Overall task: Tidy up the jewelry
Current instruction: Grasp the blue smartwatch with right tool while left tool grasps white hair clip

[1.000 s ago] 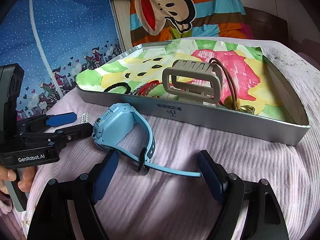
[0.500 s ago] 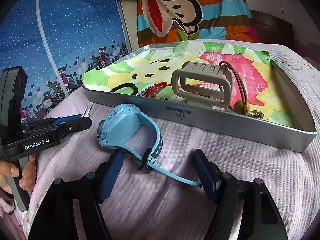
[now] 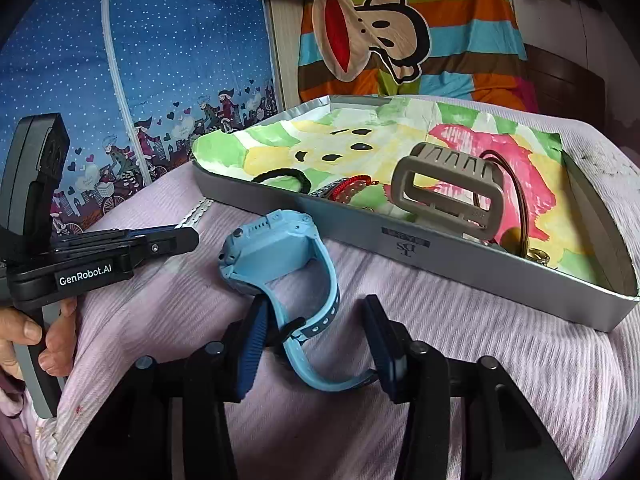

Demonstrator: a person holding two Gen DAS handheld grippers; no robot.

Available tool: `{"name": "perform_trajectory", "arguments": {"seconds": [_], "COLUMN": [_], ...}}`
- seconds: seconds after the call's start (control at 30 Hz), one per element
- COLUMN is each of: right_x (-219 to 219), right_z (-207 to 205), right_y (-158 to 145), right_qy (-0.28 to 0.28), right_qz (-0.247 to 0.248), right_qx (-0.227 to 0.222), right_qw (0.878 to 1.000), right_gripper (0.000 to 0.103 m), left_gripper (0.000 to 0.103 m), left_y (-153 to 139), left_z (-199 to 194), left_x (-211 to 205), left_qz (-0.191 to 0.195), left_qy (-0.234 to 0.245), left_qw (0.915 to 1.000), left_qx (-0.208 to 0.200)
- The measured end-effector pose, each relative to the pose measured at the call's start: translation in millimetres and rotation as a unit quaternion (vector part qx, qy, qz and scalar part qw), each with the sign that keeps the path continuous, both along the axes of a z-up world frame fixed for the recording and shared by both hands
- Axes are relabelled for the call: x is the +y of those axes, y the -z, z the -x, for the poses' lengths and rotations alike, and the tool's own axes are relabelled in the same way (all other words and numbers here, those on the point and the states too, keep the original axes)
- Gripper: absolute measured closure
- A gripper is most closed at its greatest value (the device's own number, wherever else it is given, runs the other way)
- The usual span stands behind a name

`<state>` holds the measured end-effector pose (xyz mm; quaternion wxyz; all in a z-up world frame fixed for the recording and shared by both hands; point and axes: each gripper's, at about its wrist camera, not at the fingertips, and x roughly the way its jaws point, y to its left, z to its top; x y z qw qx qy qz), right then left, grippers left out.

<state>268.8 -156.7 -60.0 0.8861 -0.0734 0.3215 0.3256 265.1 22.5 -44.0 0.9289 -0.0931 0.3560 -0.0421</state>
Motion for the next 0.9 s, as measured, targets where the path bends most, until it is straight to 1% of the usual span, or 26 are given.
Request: {"name": "perform_trajectory", "arguments": {"seconds": [0.07, 0.13, 0.23, 0.27, 0.33, 0.4, 0.43, 0.57, 0.73, 0.9], "right_x": [4.1, 7.0, 5.8, 5.3, 6.0, 10.6, 13.5, 19.0, 12.0, 9.9], "right_z": [4.6, 7.6, 9.6, 10.8, 14.1, 20.3, 23.1, 29.2, 31.7, 41.0], "right_y": [-0.4, -0.5, -0.9, -1.1, -2.0, -2.4, -2.6, -3.2, -7.0, -14.9], "right_qy": [-0.004, -0.003, -0.004, -0.005, -0.014, -0.022, -0.027, -0.032, -0.026, -0.027], "right_qz": [0.010, 0.019, 0.016, 0.014, 0.011, 0.021, 0.026, 0.039, 0.019, 0.004], "right_qx": [-0.013, -0.022, -0.025, -0.026, -0.031, -0.041, -0.048, -0.065, -0.073, -0.099], "right_qw": [1.000, 1.000, 1.000, 1.000, 0.999, 0.999, 0.998, 0.997, 0.997, 0.995], "right_gripper": [0.070, 0.072, 0.074, 0.079, 0.081, 0.087, 0.088, 0.090, 0.090, 0.091], "left_gripper": [0.090, 0.090, 0.091, 0.091, 0.091, 0.091, 0.091, 0.091, 0.091, 0.091], "left_y": [-0.3, -0.1, -0.7, -0.7, -1.7, -1.8, -2.1, -2.5, -3.8, -9.9], "left_z": [1.4, 3.9, 8.1, 10.0, 13.7, 18.4, 21.0, 28.9, 35.8, 43.2], "left_x": [0.2, 0.9, 1.4, 1.3, 1.1, -0.5, -1.3, -4.4, -5.8, -6.7], "left_qz": [0.002, 0.005, 0.011, 0.013, 0.016, 0.018, 0.018, 0.019, 0.019, 0.013], "left_qy": [-0.002, -0.004, -0.004, -0.003, 0.000, 0.003, 0.004, 0.005, 0.001, 0.000], "left_qw": [1.0000, 1.0000, 0.9999, 0.9999, 0.9999, 0.9998, 0.9998, 0.9998, 0.9997, 0.9995], "left_qx": [-0.001, -0.002, -0.003, -0.002, -0.003, -0.005, -0.006, -0.008, -0.015, -0.029]}}
